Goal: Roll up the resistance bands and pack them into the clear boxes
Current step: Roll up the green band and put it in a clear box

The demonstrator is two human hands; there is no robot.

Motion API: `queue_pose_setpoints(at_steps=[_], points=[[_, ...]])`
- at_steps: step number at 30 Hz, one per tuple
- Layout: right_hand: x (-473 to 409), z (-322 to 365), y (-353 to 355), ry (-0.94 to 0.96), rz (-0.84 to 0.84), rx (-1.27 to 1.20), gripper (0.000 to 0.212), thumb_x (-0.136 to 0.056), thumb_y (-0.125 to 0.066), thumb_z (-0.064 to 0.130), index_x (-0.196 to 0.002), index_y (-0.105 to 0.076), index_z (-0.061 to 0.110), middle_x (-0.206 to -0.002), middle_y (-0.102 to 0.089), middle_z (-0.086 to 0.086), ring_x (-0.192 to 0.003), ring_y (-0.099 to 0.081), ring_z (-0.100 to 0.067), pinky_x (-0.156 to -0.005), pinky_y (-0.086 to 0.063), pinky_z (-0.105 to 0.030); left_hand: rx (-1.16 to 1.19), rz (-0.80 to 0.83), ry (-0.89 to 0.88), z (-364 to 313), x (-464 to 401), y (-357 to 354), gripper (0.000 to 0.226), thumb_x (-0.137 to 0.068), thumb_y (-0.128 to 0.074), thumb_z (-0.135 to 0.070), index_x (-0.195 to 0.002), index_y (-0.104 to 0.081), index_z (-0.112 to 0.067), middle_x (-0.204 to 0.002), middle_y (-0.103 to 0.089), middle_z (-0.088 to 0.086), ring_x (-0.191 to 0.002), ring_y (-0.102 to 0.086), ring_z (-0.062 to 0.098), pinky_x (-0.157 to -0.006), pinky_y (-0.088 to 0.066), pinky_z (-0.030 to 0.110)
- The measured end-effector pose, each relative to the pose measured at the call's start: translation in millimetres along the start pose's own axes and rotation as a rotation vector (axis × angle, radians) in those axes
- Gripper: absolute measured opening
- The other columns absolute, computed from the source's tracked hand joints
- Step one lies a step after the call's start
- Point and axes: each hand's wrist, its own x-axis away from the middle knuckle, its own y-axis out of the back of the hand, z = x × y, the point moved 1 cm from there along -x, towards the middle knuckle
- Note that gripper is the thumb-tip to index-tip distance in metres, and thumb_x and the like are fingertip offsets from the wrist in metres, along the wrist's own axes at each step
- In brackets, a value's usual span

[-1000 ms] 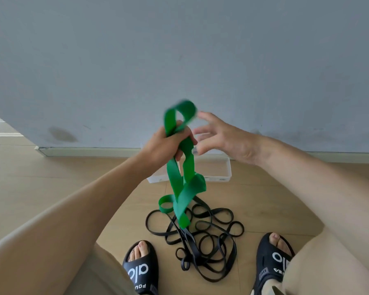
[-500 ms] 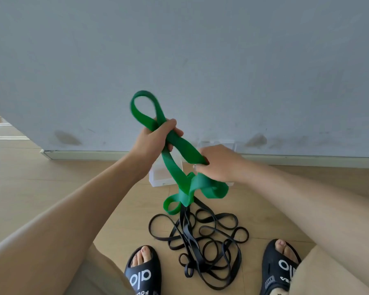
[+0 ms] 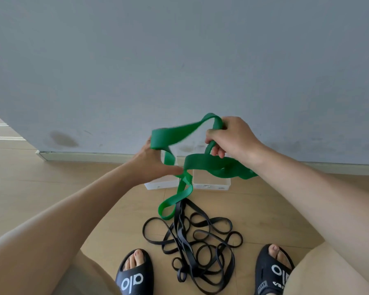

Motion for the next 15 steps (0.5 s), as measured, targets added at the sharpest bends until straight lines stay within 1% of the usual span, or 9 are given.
queue_pose_setpoints(at_steps=[1, 2, 4, 6, 7, 9, 11, 13, 15], points=[[1, 1, 0, 0.009, 0.007, -0.032, 0.018, -0.084, -0.062, 0.006, -0.089, -0.061, -0.012, -0.059, -0.063, -0.013, -0.042, -0.061, -0.017, -0.049, -0.048, -0.025, 0.055, 0.037, -0.049, -4, 1, -2, 0.044, -0.078, -0.087, -0.032, -0.112, -0.059, -0.033, -0.119, -0.052, -0.011, -0.105, -0.052, -0.002, -0.083, -0.041, 0.017], [1, 1, 1, 0.021, 0.003, -0.051, 0.016, -0.083, -0.064, 0.006, -0.085, -0.056, -0.008, -0.060, -0.060, -0.012, -0.045, -0.063, -0.019, -0.050, -0.047, -0.027, 0.103, 0.087, -0.071, -5, 2, -4, 0.043, -0.079, -0.087, -0.027, -0.110, -0.059, -0.037, -0.116, -0.057, -0.012, -0.105, -0.055, -0.003, -0.084, -0.045, 0.021], [0, 2, 3, 0.035, -0.028, -0.078, 0.021, -0.083, -0.068, 0.008, -0.079, -0.048, 0.007, -0.056, -0.056, -0.006, -0.047, -0.065, -0.022, -0.054, -0.046, -0.031, 0.134, 0.215, -0.043, -4, 3, -3, 0.045, -0.079, -0.087, -0.025, -0.113, -0.060, -0.039, -0.115, -0.064, -0.013, -0.110, -0.061, 0.006, -0.092, -0.051, 0.027], [-1, 2, 6, 0.027, -0.043, -0.110, 0.027, -0.081, -0.071, 0.010, -0.080, -0.044, 0.014, -0.053, -0.054, -0.001, -0.048, -0.064, -0.022, -0.056, -0.046, -0.033, -0.020, 0.320, -0.029, 0, 4, -2, 0.056, -0.080, -0.087, -0.029, -0.124, -0.054, -0.039, -0.125, -0.063, -0.017, -0.119, -0.058, 0.008, -0.099, -0.047, 0.029], [-1, 2, 7, 0.020, -0.036, -0.119, 0.030, -0.080, -0.072, 0.010, -0.081, -0.043, 0.015, -0.051, -0.054, 0.001, -0.048, -0.063, -0.022, -0.056, -0.046, -0.033, -0.075, 0.346, -0.039, 3, 3, -3, 0.068, -0.079, -0.087, -0.031, -0.134, -0.048, -0.039, -0.133, -0.060, -0.015, -0.127, -0.053, 0.008, -0.105, -0.043, 0.031], [2, 2, 6, 0.004, -0.005, -0.111, 0.033, -0.078, -0.074, 0.010, -0.083, -0.042, 0.016, -0.049, -0.054, 0.002, -0.048, -0.060, -0.021, -0.057, -0.045, -0.033, -0.033, 0.363, -0.044, 2, 2, -4, 0.086, -0.077, -0.088, -0.033, -0.146, -0.036, -0.041, -0.144, -0.053, -0.012, -0.137, -0.045, 0.006, -0.112, -0.037, 0.033], [5, 2, 1, 0.004, 0.024, -0.100, 0.035, -0.076, -0.075, 0.008, -0.085, -0.042, 0.015, -0.048, -0.054, 0.003, -0.050, -0.059, -0.021, -0.056, -0.044, -0.033, 0.069, 0.376, -0.084, -4, 1, -6, 0.090, -0.075, -0.088, -0.040, -0.147, -0.033, -0.047, -0.147, -0.050, -0.018, -0.140, -0.042, 0.001, -0.115, -0.033, 0.032], [8, 6, -4, 0.016, 0.043, -0.138, 0.035, -0.075, -0.074, 0.003, -0.087, -0.043, 0.014, -0.049, -0.054, 0.002, -0.051, -0.059, -0.023, -0.053, -0.043, -0.033, 0.142, 0.390, -0.127, -12, 2, -13, 0.091, -0.072, -0.085, -0.055, -0.148, -0.035, -0.048, -0.148, -0.049, -0.025, -0.141, -0.041, -0.005, -0.120, -0.032, 0.035], [11, 12, -7, 0.031, 0.065, -0.218, 0.036, -0.076, -0.073, -0.002, -0.089, -0.043, 0.014, -0.055, -0.054, -0.003, -0.054, -0.058, -0.025, -0.052, -0.043, -0.034, 0.200, 0.372, -0.133, -19, 4, -18, 0.079, -0.074, -0.083, -0.057, -0.143, -0.046, -0.043, -0.142, -0.056, -0.024, -0.137, -0.048, -0.004, -0.118, -0.036, 0.035]])
